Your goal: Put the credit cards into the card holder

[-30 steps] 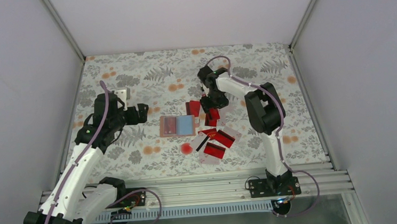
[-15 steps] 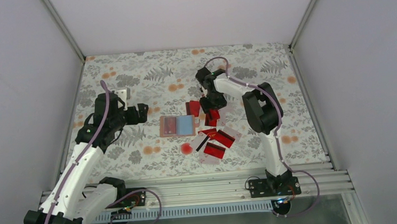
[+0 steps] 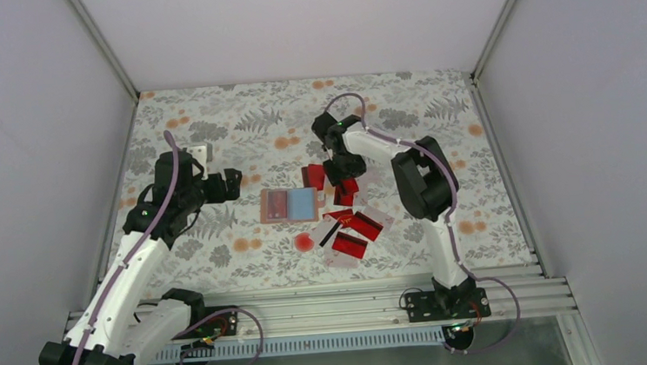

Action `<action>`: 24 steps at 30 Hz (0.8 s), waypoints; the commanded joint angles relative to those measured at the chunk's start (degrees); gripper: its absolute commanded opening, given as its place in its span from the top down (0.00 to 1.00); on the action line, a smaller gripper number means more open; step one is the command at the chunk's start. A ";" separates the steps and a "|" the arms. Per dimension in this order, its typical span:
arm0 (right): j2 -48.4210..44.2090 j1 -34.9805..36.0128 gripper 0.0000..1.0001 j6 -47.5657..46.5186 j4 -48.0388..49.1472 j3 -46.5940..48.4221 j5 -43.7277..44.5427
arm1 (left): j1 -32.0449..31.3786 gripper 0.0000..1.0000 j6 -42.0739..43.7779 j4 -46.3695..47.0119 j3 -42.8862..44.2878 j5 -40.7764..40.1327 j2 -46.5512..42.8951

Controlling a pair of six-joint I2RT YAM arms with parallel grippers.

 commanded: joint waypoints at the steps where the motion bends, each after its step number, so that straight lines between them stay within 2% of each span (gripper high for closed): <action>1: 2.78 1.46 0.47 0.48 0.70 0.35 1.79 | 0.30 0.00 0.25 0.23 -0.25 -0.40 0.03; 10: -1.82 1.44 0.47 0.59 -1.83 5.74 0.86 | 0.31 0.00 0.24 0.15 -0.20 -0.47 -0.08; 15: -4.96 1.36 0.45 0.39 -2.31 4.60 -0.74 | 0.27 0.00 0.20 -0.22 0.16 0.19 0.22; 19: -8.11 0.99 0.44 0.03 0.08 1.91 -5.62 | 0.25 0.01 0.32 -1.11 1.23 2.13 1.14; 22: -9.94 1.04 0.39 -3.94 4.64 -0.89 -12.98 | 0.28 0.01 0.52 -0.96 1.07 3.22 1.06; 24: -10.20 1.23 0.32 -7.09 6.43 -2.35 -15.76 | 0.28 0.01 0.79 -0.91 1.15 3.71 0.97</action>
